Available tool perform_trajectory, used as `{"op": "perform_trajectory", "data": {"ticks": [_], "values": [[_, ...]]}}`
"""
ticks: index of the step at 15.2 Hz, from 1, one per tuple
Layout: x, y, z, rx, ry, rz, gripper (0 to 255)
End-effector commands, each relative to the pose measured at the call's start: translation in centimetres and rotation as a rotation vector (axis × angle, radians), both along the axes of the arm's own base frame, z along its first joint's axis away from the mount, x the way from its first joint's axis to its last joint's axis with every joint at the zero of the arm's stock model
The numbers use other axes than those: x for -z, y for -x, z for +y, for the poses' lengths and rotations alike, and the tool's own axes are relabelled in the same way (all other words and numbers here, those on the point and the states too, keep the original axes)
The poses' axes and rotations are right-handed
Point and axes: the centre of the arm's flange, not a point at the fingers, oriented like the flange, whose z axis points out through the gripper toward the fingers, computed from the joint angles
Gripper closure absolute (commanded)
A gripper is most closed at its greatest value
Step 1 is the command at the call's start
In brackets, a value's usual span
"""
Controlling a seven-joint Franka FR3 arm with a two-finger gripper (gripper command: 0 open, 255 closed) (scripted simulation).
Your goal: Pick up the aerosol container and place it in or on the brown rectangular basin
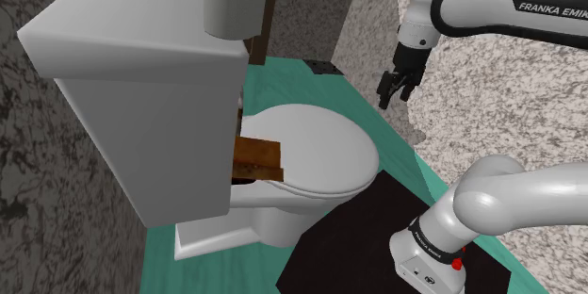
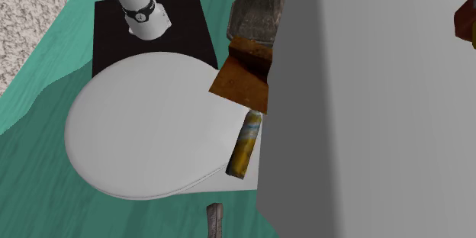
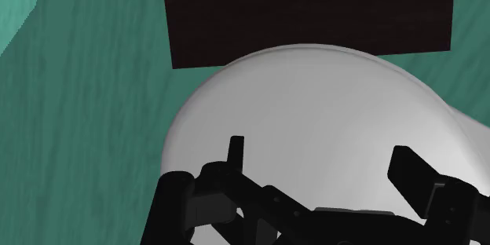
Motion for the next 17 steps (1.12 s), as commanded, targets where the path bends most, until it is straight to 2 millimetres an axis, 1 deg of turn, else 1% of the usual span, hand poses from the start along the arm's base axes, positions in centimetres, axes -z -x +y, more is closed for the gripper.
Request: {"op": "perform_trajectory", "data": {"ticks": [1,9,17], "values": [[0.0,0.0,0.0,0.0,0.0,0.0,0],[5.5,-5.6,5.3,0.072,-0.042,-0.064,0],[10.5,-11.9,10.3,0.144,-0.085,-0.127,0]]}}
